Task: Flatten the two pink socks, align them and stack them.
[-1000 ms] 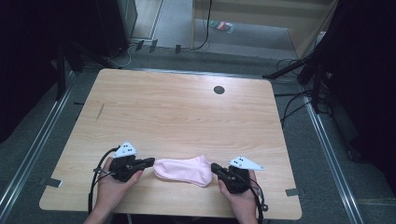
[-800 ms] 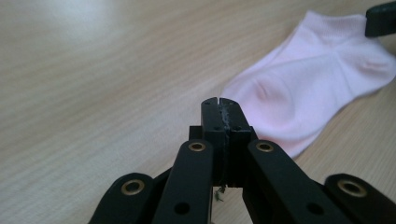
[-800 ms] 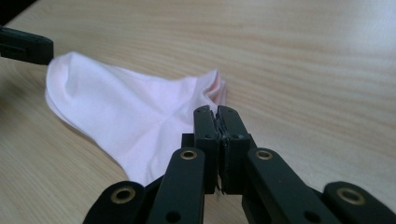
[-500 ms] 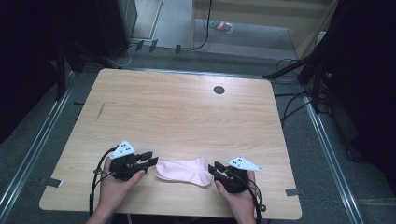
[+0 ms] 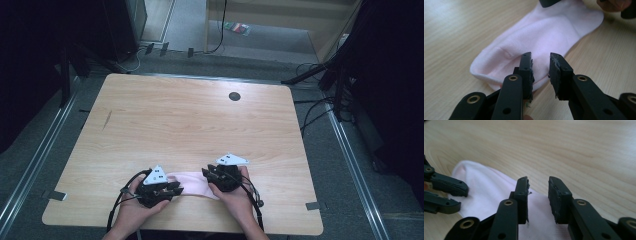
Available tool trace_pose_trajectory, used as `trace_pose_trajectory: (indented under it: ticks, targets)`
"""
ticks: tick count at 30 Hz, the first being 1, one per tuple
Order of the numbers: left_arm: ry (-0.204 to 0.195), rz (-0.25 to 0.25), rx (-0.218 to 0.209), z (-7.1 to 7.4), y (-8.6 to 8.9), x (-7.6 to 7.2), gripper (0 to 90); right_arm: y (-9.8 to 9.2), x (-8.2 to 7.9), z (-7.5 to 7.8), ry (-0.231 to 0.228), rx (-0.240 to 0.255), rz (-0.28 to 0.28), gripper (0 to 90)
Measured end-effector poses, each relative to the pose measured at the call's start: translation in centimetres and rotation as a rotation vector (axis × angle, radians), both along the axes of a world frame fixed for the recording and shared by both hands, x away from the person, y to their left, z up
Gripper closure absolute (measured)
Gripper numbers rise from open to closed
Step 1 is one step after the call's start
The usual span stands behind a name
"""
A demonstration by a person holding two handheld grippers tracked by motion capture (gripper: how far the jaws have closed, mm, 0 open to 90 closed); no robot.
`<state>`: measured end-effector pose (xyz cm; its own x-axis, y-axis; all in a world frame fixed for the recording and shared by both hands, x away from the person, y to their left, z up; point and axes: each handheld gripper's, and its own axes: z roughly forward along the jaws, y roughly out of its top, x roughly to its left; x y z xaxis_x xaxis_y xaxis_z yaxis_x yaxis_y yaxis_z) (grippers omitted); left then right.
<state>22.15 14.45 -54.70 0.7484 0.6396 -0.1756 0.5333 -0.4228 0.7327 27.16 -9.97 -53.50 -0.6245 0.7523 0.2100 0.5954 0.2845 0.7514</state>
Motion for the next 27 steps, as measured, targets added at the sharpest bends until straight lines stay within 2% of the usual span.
trace_pose_trajectory:
  ticks: [1, 2, 3, 5, 6, 7, 8, 10, 11, 13, 16, 17, 19, 20, 21, 22, 23, 24, 25, 26, 27]
  targets:
    - [-0.013, 0.002, 0.008, 0.0, -0.1, -0.1, 72.5, 0.2, 0.1, -0.3, 0.002, -0.024, 0.016, 68.4]
    - [-0.013, 0.002, 0.008, 0.0, -0.1, -0.1, 73.2, 0.2, 0.1, -0.3, 0.002, -0.024, 0.016, 68.4]
    - [-0.019, 0.006, 0.025, 0.0, -0.1, -0.1, 74.6, 0.4, 0.0, -0.8, -0.024, -0.082, 0.028, 69.5]
    - [-0.034, 0.014, 0.036, 0.0, -0.1, -0.1, 79.6, 0.5, -0.4, -1.1, -0.068, -0.119, 0.032, 75.7]
    - [-0.034, 0.014, 0.036, 0.0, -0.1, -0.1, 83.3, 0.5, -0.4, -1.1, -0.068, -0.119, 0.032, 75.7]
    - [-0.036, 0.015, 0.048, 0.0, -0.1, -0.1, 85.8, 0.6, -0.9, -1.2, -0.122, -0.162, 0.034, 85.4]
    - [-0.040, 0.009, 0.058, 0.1, -0.1, -0.2, 86.8, 0.6, -1.1, -1.3, -0.127, -0.165, 0.032, 89.2]
    - [-0.050, 0.001, 0.072, 0.2, -0.2, -0.3, 88.1, 0.5, -1.1, -1.3, -0.133, -0.166, 0.032, 90.0]
    - [-0.063, -0.012, 0.096, 0.4, -0.3, -0.5, 88.3, 0.4, -1.2, -1.3, -0.135, -0.157, 0.024, 90.0]
    - [-0.061, -0.019, 0.097, 0.4, -0.2, -0.5, 88.4, 0.3, -1.1, -1.4, -0.138, -0.154, 0.022, 90.0]
    - [-0.042, -0.038, 0.090, 0.4, -0.1, -0.4, 88.9, 0.1, -0.7, -1.4, -0.133, -0.138, -0.011, 90.0]
    - [-0.032, -0.041, 0.085, 0.4, 0.0, -0.3, 88.9, -0.2, -0.5, -1.4, -0.131, -0.126, -0.041, 90.0]
    - [-0.018, -0.038, 0.075, 0.4, 0.3, -0.2, 88.8, -0.5, -0.2, -1.4, -0.146, -0.156, -0.101, 90.0]
    - [-0.018, -0.038, 0.075, 0.4, 0.3, -0.2, 88.7, -0.5, -0.2, -1.4, -0.146, -0.156, -0.101, 90.0]
    - [-0.004, -0.022, 0.039, 0.3, 0.6, 0.0, 87.3, -1.5, 0.3, -1.5, -0.103, -0.084, -0.097, 90.0]
    - [-0.004, -0.022, 0.039, 0.3, 0.6, 0.0, 85.2, -1.7, 0.4, -1.5, -0.093, -0.070, -0.090, 90.0]
    - [0.007, -0.002, -0.019, 0.3, 0.9, 0.3, 78.2, -1.8, 0.3, -1.4, -0.100, -0.061, -0.083, 90.0]
    - [0.007, -0.002, -0.019, 0.3, 0.9, 0.3, 71.1, -1.9, 0.1, -1.2, -0.102, -0.048, -0.083, 85.9]
    - [0.014, -0.010, -0.061, 0.5, 1.0, 0.3, 71.1, -1.9, 0.1, -1.2, -0.102, -0.048, -0.083, 85.9]
    - [-0.007, -0.019, -0.132, 1.2, 1.3, 0.2, 62.1, -2.2, -0.4, -0.5, -0.095, -0.012, -0.073, 80.3]
    - [-0.025, -0.010, -0.155, 1.7, 1.5, 0.2, 60.0, -2.3, -0.6, -0.2, -0.099, -0.008, -0.076, 79.0]
